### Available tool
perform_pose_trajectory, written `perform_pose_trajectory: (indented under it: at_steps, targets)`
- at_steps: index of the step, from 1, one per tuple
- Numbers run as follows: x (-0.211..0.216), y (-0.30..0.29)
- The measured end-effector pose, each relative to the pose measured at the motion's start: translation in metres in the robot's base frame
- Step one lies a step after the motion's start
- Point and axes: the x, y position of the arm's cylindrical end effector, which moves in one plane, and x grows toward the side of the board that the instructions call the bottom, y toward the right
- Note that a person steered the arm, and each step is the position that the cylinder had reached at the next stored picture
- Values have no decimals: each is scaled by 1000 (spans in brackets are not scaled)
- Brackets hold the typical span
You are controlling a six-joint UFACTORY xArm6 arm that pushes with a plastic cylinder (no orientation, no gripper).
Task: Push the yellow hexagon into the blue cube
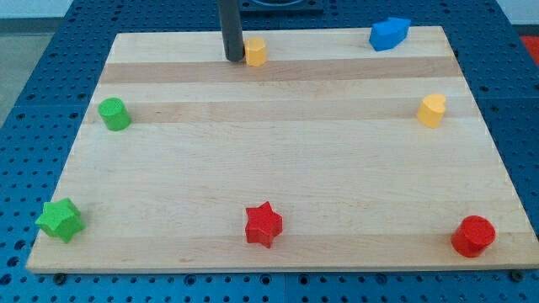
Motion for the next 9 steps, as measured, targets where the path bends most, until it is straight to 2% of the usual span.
perform_pose_trajectory:
  at_steps: [4,7,8,9]
  targets:
    - [-1,138]
    - [-3,208]
    - [0,186]
    - [4,107]
